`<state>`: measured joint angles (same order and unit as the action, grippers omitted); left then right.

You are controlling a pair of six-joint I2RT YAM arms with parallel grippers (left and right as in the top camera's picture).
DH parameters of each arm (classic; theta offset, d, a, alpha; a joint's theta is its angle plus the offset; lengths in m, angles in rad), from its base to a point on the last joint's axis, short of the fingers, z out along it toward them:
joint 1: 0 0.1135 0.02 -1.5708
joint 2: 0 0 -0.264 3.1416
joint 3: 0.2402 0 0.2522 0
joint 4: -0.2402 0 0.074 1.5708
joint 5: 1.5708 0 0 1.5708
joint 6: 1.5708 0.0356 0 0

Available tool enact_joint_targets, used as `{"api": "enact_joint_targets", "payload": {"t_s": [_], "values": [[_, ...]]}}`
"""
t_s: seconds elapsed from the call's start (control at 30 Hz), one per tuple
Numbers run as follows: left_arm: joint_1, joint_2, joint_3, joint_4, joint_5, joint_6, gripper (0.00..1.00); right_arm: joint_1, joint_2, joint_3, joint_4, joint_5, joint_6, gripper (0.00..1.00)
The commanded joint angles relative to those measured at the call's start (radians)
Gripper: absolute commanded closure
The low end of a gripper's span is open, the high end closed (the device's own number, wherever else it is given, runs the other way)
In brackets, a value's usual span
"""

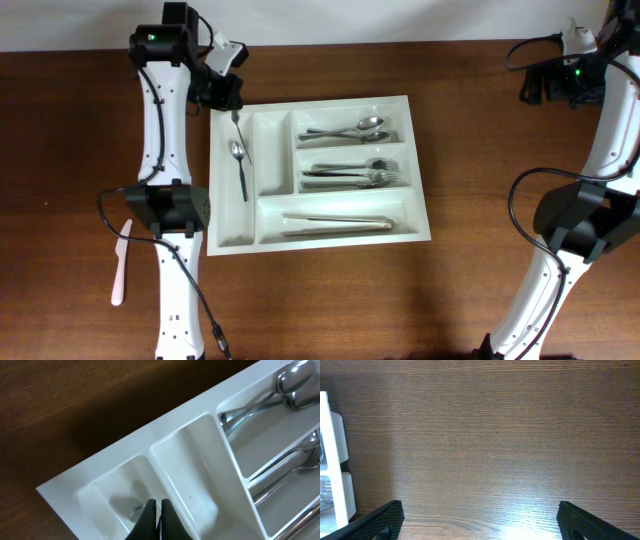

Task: Pack container
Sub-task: 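Lower the spoon into the left compartment and open the left gripper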

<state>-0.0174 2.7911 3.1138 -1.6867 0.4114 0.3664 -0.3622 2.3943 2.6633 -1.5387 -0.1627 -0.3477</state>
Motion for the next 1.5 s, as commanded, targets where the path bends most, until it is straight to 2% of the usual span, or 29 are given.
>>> {"api": "enact_joint_targets", "payload": {"t_s": [0.0,0.3,0.63,0.83,1.0,1.1,1.47], "values": [[0.006,-0.071,-0.048,-0.002,-0.018,-0.014,0.98,-0.005,-0.014,-0.005,0.003,0.002,0.002,0.01],[0.007,-0.157,-0.282,-0.002,-0.102,-0.014,0.98,-0.005,-0.014,-0.005,0.003,0.002,0.002,0.01],[0.005,-0.166,-0.412,-0.002,-0.153,-0.014,0.98,-0.005,-0.014,-0.005,0.003,0.002,0.002,0.01],[0.005,-0.166,-0.443,-0.002,-0.203,-0.014,0.97,-0.005,-0.014,-0.005,0.003,0.002,0.002,0.01],[0.005,-0.166,-0.443,-0.002,-0.202,-0.014,0.84,-0.005,-0.014,-0.005,0.003,0.002,0.002,0.01],[0.005,-0.166,-0.443,-0.002,-0.202,-0.013,0.8,-0.005,-0.014,-0.005,0.003,0.002,0.002,0.01],[0.007,-0.195,-0.382,0.013,-0.164,-0.014,0.79,-0.005,-0.014,-0.005,0.003,0.002,0.002,0.01]]}}
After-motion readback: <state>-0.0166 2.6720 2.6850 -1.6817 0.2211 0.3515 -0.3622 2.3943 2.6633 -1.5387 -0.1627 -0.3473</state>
